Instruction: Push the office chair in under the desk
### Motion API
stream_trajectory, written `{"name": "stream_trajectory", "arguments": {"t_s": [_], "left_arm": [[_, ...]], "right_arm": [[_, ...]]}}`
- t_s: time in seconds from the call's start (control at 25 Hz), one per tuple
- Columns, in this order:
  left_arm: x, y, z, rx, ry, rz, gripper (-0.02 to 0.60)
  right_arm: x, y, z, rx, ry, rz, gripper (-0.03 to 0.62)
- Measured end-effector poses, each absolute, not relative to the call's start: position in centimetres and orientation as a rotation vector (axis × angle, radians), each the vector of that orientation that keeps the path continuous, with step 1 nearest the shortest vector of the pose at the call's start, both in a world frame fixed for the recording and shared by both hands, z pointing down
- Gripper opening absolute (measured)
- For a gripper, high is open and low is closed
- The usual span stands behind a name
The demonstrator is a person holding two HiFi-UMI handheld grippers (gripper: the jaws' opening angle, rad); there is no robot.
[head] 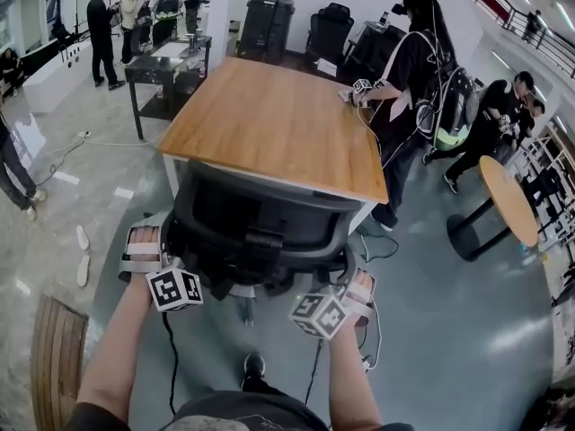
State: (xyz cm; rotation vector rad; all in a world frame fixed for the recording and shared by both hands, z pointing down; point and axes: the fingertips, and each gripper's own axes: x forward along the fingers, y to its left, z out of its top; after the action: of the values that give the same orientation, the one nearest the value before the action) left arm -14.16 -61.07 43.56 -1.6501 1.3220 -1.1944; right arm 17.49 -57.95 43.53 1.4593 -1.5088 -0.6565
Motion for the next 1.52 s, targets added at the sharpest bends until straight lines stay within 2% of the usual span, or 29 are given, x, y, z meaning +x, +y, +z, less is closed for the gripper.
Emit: {"name": "stream_trajectory", "arguments": {"t_s": [1.0,1.52], "left_arm": [[-10.4,-73.2,43.5,-1.635,1.334,-1.183,0.285],[-9.2,-77.0,44.0,-1.651,1.291,-1.136,0.287]], "right_arm": [[21.3,-71.2,43.2,1.496,-1.484,-0.673,0.302],[22.5,-74.0,43.7,1.549,-1.442,-0.626,0.305]]}}
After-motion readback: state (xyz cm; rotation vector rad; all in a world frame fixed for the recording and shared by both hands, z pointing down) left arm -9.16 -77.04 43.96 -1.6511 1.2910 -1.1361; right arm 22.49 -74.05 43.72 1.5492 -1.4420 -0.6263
